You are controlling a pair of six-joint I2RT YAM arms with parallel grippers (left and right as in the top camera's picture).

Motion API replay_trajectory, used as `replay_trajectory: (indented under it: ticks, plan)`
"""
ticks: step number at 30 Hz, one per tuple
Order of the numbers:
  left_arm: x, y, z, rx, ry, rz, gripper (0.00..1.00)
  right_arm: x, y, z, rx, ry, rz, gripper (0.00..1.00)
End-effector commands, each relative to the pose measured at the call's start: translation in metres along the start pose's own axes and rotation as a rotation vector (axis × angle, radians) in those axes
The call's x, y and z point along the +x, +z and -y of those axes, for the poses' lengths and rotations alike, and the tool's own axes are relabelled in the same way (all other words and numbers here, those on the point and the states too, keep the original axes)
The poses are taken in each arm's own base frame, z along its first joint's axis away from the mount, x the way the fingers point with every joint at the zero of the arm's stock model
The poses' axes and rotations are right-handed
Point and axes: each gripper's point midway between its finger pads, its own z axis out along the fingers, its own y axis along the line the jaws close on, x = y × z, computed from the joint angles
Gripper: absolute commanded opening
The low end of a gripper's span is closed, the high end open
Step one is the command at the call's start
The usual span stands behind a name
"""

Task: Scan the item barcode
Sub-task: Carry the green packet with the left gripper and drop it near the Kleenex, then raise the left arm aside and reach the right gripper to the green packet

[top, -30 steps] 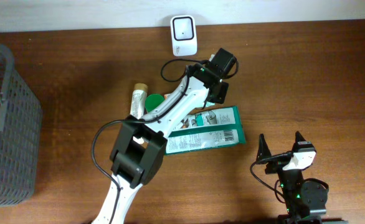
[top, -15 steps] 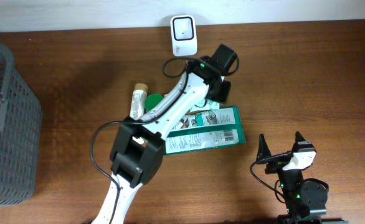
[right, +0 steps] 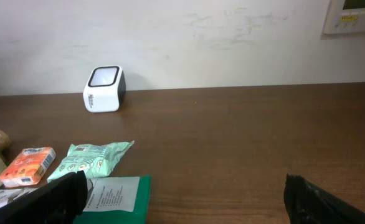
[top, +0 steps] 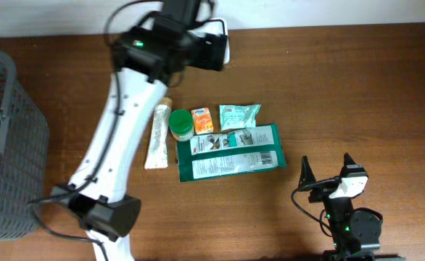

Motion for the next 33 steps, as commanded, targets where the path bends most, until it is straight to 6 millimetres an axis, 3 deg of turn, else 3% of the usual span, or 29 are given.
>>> replay_trajectory:
  ticks: [1, 9, 12, 20, 24, 29, 33]
  plan:
    - [0.001, -0.007, -0.033, -0.037, -0.032, -0.014, 0.99, 0.002, 0.0, 0.001, 0.004, 0.006, -0.002, 0.98]
    - [0.002, -0.011, -0.085, -0.085, -0.11, -0.022, 1.0, 0.002, 0.0, 0.005, 0.029, 0.007, -0.001, 0.98]
    - [0.007, -0.015, -0.102, -0.02, -0.049, -0.042, 0.99, 0.0, -0.001, -0.013, -0.079, 0.006, 0.003, 0.98]
    - [0.033, -0.033, -0.182, -0.118, -0.157, -0.105, 0.98, -0.011, -0.009, -0.047, -0.268, 0.006, -0.019, 0.98]
    - [0.039, -0.039, -0.201, -0.123, -0.164, -0.112, 0.98, -0.035, -0.011, -0.056, -0.308, 0.019, -0.085, 0.98]
    - [0.04, -0.04, -0.205, -0.142, -0.137, -0.117, 0.99, -0.081, -0.002, -0.063, -0.32, 0.05, -0.221, 0.98]
    - [0.039, -0.04, -0.205, -0.143, -0.136, -0.113, 1.0, -0.107, 0.008, -0.065, -0.308, 0.079, -0.349, 0.98]
